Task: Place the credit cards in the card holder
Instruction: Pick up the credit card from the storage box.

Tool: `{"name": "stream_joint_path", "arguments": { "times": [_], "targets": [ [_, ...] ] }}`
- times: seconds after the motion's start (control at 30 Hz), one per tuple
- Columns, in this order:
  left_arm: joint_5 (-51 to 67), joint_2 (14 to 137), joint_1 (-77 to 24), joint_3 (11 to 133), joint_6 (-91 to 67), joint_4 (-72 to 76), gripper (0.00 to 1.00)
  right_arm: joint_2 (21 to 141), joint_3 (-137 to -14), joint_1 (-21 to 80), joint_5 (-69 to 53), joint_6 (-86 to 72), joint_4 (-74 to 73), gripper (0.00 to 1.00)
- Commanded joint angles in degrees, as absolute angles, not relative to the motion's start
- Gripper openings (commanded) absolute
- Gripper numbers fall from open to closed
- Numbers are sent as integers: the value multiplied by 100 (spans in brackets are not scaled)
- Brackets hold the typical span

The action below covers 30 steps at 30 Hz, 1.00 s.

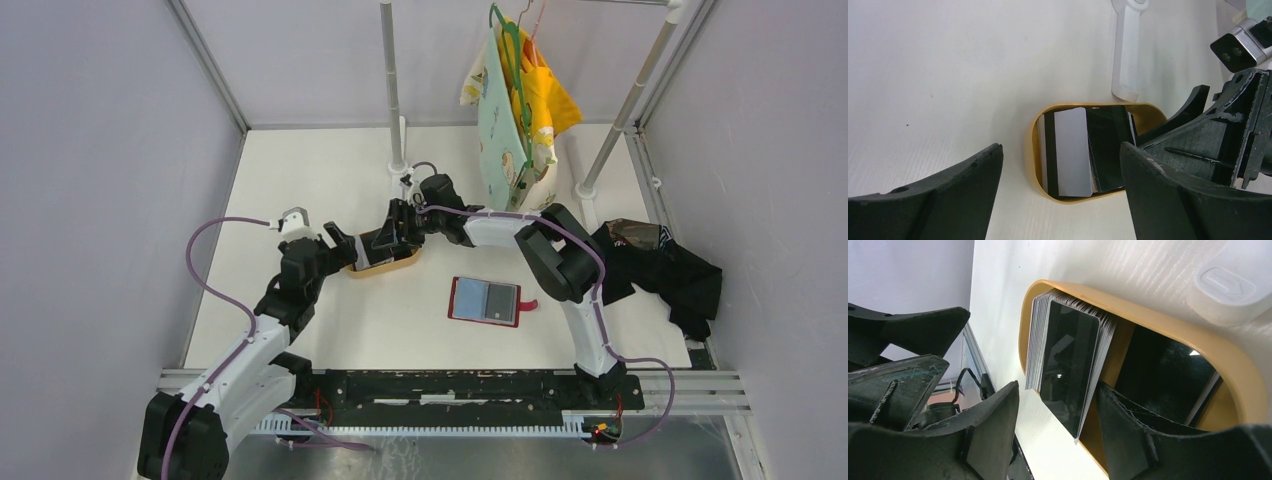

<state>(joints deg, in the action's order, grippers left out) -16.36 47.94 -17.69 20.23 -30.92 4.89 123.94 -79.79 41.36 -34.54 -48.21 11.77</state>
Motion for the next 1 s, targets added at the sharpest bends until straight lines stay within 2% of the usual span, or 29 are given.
{"name": "stream_joint_path", "arguments": {
  "times": [0.0, 0.1, 0.33, 0.6, 0.97],
  "targets": [
    [-1601, 4711, -1731, 2013, -3296, 833, 90, 12475, -8325, 4169, -3561, -4670, 1301, 64],
    [-1591, 4719, -1731, 2013, -3285, 843, 88, 12557, -8639, 4185, -3137, -4155, 627, 66],
    [-1574, 4735, -1731, 2021, -3278, 844, 86, 12780, -8976, 4227, -2843, -3920, 184, 69],
    [-1565, 4731, -1726, 2017, -3278, 853, 86, 12894, -8998, 4210, -3360, -4268, 513, 66],
    [-1552, 4719, -1723, 2003, -3278, 861, 86, 12241, -8326, 3939, -3777, -4601, 1238, 59]
  ]
}}
